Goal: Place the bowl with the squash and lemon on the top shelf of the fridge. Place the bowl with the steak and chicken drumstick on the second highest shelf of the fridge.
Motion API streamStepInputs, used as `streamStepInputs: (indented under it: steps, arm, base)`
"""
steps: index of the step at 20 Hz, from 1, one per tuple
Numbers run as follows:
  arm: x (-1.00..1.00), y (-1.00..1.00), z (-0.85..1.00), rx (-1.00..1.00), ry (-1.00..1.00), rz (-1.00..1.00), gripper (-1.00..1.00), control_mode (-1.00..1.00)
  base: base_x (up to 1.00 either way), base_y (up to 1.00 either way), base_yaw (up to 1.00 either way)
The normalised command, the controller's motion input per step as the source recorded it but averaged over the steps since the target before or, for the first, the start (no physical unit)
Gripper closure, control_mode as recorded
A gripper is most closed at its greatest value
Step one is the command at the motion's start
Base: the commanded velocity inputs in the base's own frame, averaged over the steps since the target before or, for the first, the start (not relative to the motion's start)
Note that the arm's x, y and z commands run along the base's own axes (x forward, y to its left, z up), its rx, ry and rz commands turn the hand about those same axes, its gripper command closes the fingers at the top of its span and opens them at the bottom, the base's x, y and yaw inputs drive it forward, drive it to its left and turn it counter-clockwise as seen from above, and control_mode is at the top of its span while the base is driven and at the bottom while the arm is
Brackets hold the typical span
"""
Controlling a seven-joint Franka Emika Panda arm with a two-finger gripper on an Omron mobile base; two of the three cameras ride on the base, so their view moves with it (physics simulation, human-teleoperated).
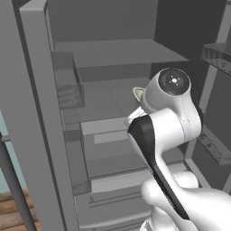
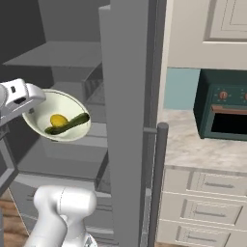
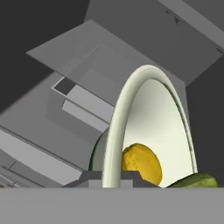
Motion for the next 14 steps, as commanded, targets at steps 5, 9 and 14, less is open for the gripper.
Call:
streamStepInputs:
  steps: [5, 9, 14]
  arm:
    - [0.07, 0.0, 0.13, 0.03, 0.0, 0.0, 1.0, -1.0]
    - [0.59, -0.27, 0.97, 0.1, 0.0, 0.02, 1.0, -1.0]
    - [0.5, -0.12, 0.95, -0.07, 0.0, 0.02, 1.0, -1.0]
  base:
    - [0.44, 0.03, -0.08]
    - [0.0, 0.0, 0.0]
    - [0.0, 0.0, 0.0]
